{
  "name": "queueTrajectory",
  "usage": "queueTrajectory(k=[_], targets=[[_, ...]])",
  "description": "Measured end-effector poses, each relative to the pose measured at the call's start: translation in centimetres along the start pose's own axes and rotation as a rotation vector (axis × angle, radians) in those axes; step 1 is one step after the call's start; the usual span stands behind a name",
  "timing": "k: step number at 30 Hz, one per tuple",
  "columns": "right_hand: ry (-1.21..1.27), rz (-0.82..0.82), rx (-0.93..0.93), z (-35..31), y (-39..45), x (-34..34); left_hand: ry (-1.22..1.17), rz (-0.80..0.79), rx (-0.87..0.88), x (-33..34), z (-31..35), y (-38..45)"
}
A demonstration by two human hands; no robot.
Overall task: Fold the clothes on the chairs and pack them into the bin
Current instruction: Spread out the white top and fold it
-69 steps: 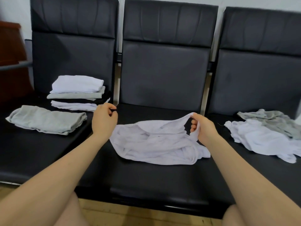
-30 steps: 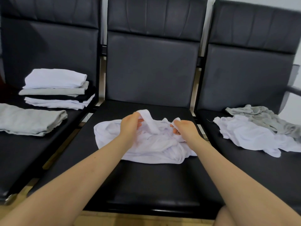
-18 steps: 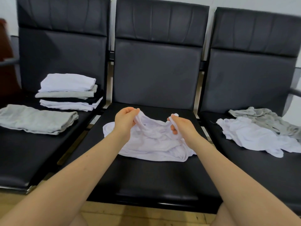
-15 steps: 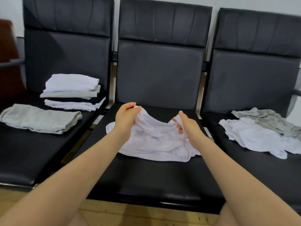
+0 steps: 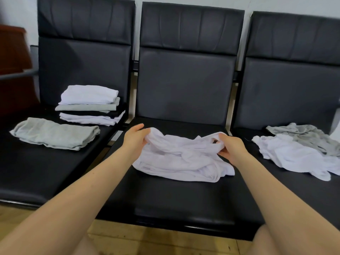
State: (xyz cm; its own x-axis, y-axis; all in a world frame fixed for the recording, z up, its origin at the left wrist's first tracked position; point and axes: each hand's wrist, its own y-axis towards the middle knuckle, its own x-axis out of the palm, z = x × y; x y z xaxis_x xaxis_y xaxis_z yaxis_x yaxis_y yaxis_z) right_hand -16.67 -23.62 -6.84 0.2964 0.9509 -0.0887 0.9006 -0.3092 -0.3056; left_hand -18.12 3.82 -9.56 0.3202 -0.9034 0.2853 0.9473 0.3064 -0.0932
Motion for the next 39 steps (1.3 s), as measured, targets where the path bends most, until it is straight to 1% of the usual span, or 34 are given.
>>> queueTrajectory(k=[2,4,5,7,9,11,13,15,16,19,22,24,26,28,30,32,37,39], targets=[[0.309,-0.150,0.003,-0.3,-0.3,-0.5,-0.098,-0.005,-0.074,0.1,-0.2,0.0],[0.589,-0.267,0.028,-0.8,-0.6,-0.7,-0.200,0.020,-0.036,0.0,0.6,0.1],[0.659,-0.293,0.024,-1.1,-0.6,-0.8,-0.251,0.034,0.003,-0.3,1.3,0.3],[0.720,-0.338,-0.008,-1.4,-0.5,-0.9,-0.312,0.061,0.078,-0.9,2.7,0.6],[0.792,-0.389,0.013,-1.2,-0.5,-0.8,-0.339,0.050,0.122,-1.8,3.3,0.7],[0.837,-0.416,0.043,-1.0,-0.6,-0.8,-0.384,-0.007,0.129,-2.2,3.3,0.7],[0.843,-0.423,0.052,-0.9,-0.7,-0.8,-0.408,-0.097,0.115,-2.0,3.0,0.7],[0.831,-0.419,0.053,-0.9,-0.9,-0.6,-0.366,-0.187,0.057,-1.5,2.7,0.7],[0.816,-0.407,0.046,-0.9,-1.0,-0.5,-0.330,-0.214,0.001,-1.1,2.4,0.6],[0.734,-0.377,0.023,-1.3,-1.4,0.1,-0.218,-0.270,-0.159,-0.2,1.4,-0.1],[0.621,-0.404,0.017,-2.8,-2.4,-0.1,-0.226,-0.279,-0.192,0.8,2.7,-1.0],[0.541,-0.403,-0.033,-4.8,-3.2,-0.5,-0.189,-0.335,-0.130,1.5,5.1,-1.6],[0.503,-0.380,-0.124,-7.4,-4.3,-0.9,-0.108,-0.424,-0.023,2.6,8.4,-2.4],[0.500,-0.397,-0.239,-10.7,-6.1,-1.5,-0.147,-0.440,0.082,4.0,12.4,-3.4],[0.514,-0.423,-0.321,-13.7,-8.2,-2.2,-0.278,-0.389,0.165,5.4,16.2,-4.5],[0.542,-0.442,-0.382,-16.8,-10.6,-3.0,-0.351,-0.345,0.238,6.5,20.2,-6.4],[0.671,-0.440,-0.565,-23.8,-17.3,-4.9,-0.347,-0.205,0.465,7.9,28.6,-11.9],[0.715,-0.430,-0.637,-26.3,-20.1,-5.7,-0.342,-0.175,0.547,8.4,31.5,-14.3]])
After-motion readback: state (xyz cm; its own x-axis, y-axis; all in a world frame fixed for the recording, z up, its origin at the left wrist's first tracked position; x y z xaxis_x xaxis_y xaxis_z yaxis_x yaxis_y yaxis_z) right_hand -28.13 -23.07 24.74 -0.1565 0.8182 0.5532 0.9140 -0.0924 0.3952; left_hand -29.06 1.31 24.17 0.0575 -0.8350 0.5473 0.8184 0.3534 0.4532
